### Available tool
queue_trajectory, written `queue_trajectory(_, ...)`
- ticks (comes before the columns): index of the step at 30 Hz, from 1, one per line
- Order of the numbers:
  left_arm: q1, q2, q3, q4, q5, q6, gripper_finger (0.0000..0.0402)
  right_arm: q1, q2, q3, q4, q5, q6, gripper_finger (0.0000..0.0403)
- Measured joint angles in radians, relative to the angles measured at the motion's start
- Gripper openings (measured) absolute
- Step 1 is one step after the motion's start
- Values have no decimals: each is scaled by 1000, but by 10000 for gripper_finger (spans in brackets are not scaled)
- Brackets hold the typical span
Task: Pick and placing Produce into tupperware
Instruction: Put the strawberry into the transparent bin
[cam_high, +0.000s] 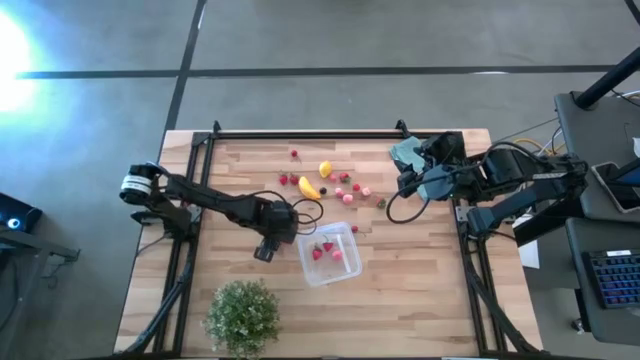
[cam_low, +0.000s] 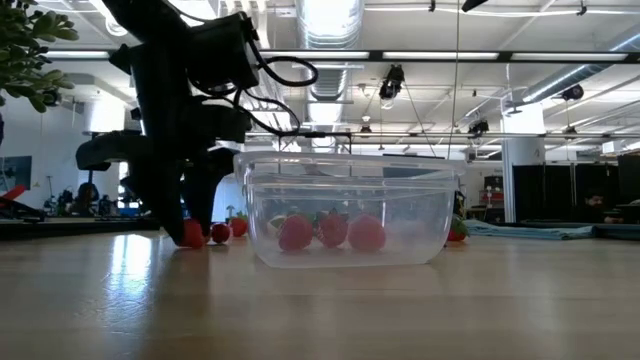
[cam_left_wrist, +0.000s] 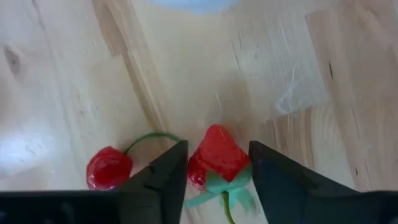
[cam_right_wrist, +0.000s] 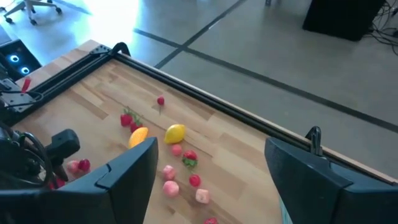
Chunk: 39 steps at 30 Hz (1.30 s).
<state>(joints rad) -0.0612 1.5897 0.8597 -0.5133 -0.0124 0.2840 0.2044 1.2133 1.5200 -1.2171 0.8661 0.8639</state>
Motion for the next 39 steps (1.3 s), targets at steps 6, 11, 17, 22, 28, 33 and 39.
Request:
queue_trajectory(6, 0, -3, -1, -18, 3, -9, 126, 0, 0, 0, 1, 0, 1, 287)
queue_trajectory(11, 1, -5, -6, -26, 13, -44, 127, 0, 0, 0, 1, 0, 9, 285)
queue_trajectory(17, 0, -30, 20, -70, 12, -69, 127, 0, 0, 0, 2, -1, 19, 287)
queue_trajectory(22, 1, -123, 88, -104, -53, -69, 127, 0, 0, 0, 2, -2, 19, 287)
queue_trajectory(28, 2, -239, 181, -71, -39, -70, 127, 1, 0, 0, 2, -9, 8, 287)
queue_trajectory(33, 2, -221, 208, 127, 31, -76, 128, 0, 0, 0, 1, -28, -6, 286)
queue_trajectory(39, -6, -70, 208, 286, 112, -228, 128, 1, 0, 0, -1, -53, -52, 283)
